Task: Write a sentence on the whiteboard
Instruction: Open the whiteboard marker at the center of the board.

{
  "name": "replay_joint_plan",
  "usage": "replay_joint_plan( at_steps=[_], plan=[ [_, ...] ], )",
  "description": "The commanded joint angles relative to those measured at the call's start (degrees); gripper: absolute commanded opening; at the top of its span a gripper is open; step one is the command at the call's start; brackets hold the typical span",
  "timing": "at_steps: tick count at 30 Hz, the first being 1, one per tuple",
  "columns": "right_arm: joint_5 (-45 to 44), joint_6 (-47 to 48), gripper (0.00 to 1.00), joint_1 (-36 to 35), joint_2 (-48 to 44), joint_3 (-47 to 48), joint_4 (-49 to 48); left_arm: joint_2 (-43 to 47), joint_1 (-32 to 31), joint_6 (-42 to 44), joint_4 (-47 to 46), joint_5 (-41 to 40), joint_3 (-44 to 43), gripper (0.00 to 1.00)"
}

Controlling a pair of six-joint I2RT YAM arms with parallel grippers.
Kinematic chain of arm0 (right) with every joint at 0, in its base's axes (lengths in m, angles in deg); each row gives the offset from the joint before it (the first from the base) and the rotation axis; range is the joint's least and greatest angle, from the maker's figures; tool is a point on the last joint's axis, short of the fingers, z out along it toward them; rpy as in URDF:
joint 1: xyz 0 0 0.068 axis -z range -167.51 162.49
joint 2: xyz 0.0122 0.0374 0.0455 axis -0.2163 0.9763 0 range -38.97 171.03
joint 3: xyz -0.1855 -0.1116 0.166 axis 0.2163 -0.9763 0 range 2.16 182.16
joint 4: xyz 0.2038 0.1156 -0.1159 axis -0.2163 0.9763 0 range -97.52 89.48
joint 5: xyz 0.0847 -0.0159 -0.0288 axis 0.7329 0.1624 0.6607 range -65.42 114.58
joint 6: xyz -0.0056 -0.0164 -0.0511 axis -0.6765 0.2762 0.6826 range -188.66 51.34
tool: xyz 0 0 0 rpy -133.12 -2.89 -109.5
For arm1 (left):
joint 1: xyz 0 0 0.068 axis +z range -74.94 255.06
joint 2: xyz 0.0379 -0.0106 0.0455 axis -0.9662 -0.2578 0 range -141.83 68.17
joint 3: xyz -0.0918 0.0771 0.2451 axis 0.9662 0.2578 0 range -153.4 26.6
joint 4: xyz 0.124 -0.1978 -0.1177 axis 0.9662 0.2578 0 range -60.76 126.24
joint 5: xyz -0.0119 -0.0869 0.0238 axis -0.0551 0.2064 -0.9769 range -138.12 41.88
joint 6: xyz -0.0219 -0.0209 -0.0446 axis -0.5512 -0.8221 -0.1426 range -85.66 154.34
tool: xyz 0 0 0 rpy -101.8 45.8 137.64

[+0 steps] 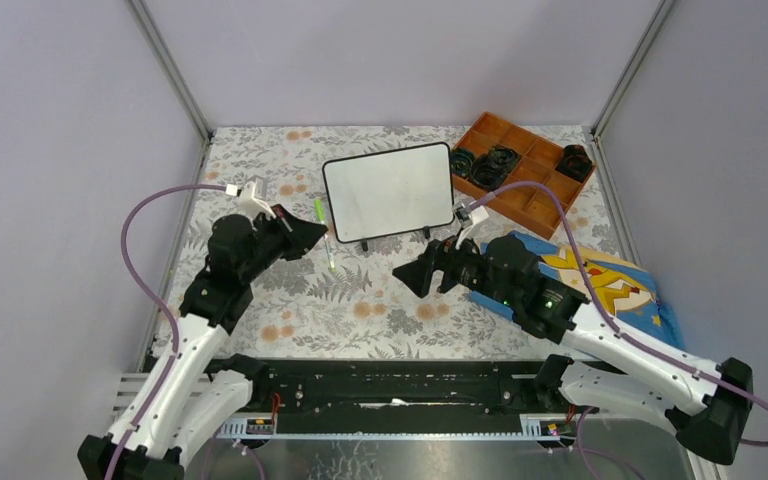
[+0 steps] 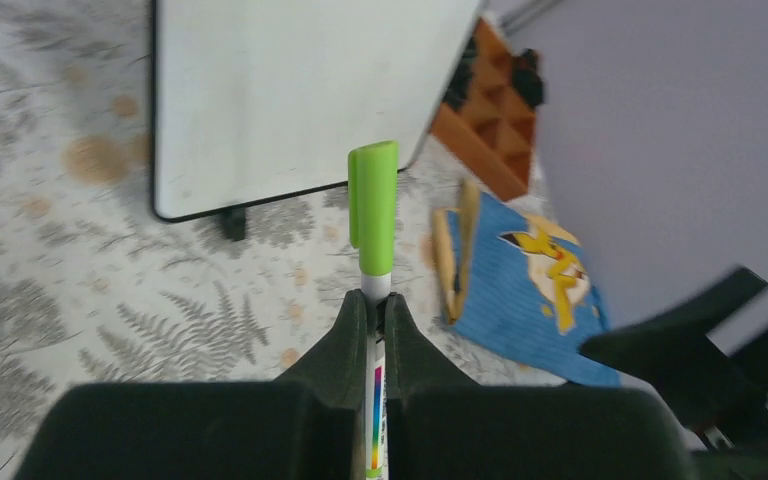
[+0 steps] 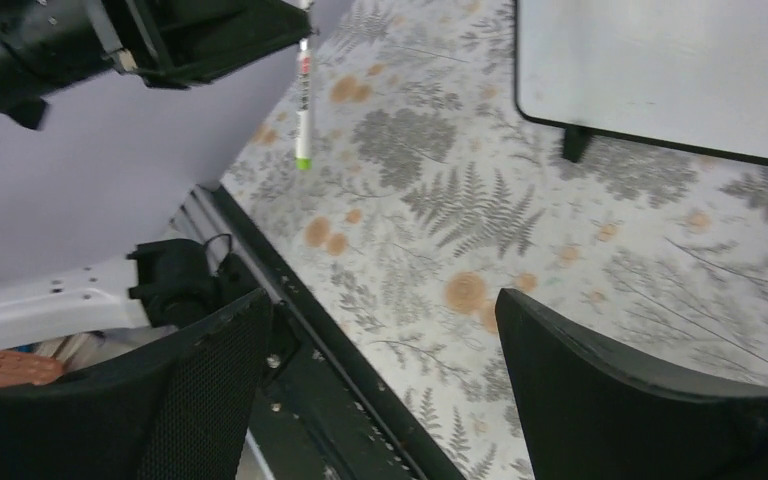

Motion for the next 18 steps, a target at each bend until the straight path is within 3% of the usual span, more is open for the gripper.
replay_joint_plan(
  at_steps=[1, 8, 18],
  plan=[
    [-2.39, -6.1, 0.9, -2.61, 2.25, -0.29, -16.86, 6.61, -0.76, -2.88, -20.71, 11.03, 6.15, 0.0],
    [3.52, -14.4, 0.87, -2.88, 10.46, -1.71, -34.58, 10.37, -0.79, -8.12, -31.78, 15.35, 10.33, 0.0],
    [5.68, -16.54, 0.73, -5.31, 18.42, 3.44, -40.08, 11.44, -1.83, -15.02, -38.65, 17.86, 12.75, 0.0]
  ],
)
